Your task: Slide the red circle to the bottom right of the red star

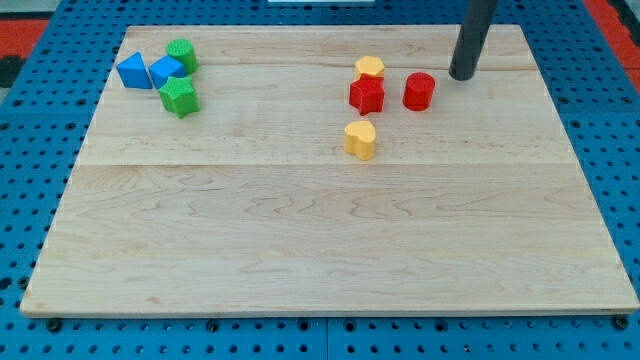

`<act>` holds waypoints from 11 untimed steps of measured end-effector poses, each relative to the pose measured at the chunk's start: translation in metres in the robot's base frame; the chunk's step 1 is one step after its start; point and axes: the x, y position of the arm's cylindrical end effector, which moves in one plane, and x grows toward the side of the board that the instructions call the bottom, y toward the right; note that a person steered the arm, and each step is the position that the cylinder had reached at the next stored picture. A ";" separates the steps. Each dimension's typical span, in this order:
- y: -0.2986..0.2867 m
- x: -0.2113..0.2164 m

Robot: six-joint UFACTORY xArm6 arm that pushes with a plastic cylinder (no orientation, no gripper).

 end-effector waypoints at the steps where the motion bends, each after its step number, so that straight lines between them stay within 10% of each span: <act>1: -0.064 0.048; 3: 0.063 0.085; 7: -0.050 0.154; 11: 0.007 0.118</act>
